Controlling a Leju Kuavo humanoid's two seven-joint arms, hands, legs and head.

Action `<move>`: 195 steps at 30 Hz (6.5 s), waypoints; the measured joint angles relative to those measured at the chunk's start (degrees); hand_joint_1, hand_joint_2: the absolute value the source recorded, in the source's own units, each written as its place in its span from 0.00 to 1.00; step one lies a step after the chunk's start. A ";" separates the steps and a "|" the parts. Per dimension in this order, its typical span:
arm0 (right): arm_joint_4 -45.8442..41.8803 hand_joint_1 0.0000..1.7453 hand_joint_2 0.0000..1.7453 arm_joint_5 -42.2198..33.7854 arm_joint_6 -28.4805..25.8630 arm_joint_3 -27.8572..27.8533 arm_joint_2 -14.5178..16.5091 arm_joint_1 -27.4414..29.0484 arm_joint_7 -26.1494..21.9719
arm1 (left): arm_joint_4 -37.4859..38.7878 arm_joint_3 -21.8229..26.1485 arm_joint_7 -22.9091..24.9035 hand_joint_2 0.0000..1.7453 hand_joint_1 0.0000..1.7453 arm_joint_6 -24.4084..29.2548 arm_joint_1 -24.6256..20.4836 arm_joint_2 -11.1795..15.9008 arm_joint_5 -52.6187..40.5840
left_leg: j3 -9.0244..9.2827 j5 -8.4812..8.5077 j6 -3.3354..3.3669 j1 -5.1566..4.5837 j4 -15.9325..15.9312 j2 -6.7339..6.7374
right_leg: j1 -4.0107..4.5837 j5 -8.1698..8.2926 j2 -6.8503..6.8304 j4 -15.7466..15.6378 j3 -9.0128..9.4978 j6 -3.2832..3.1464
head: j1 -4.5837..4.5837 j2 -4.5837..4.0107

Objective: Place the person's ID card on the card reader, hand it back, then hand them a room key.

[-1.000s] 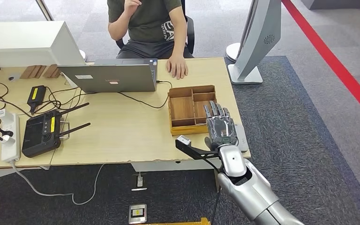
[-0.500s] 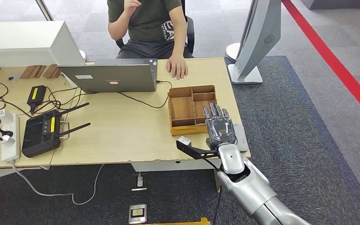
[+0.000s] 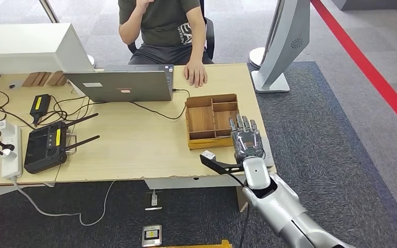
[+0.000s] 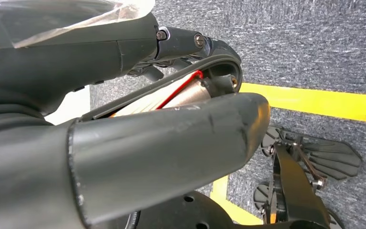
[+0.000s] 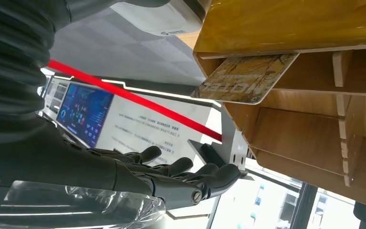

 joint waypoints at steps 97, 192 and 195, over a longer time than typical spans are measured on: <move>8.96 1.00 1.00 -7.47 1.07 2.44 1.48 -4.79 -4.06 | 0.00 -2.01 0.43 0.00 0.00 -1.21 -0.18 0.31 -2.02 | 0.01 0.00 0.00 0.00 0.00 0.00 | 0.00 0.00 0.01 0.00 0.00 0.00 | 0.00 0.00; 14.37 1.00 1.00 -6.74 9.42 10.22 7.82 -32.46 -6.97 | 0.00 -3.43 1.20 0.00 0.00 0.32 -0.28 -0.35 -2.50 | -0.03 0.03 -0.04 0.06 0.01 0.01 | 0.05 0.02 0.04 0.06 -0.04 -0.02 | 0.00 0.00; 15.20 1.00 1.00 -7.83 9.82 10.64 8.21 -32.77 -6.62 | 0.00 -3.43 1.04 0.00 0.00 0.52 -0.28 -0.50 -2.34 | -0.02 0.03 -0.04 0.06 0.02 0.01 | 0.05 0.02 0.04 0.06 -0.04 -0.02 | 0.00 0.00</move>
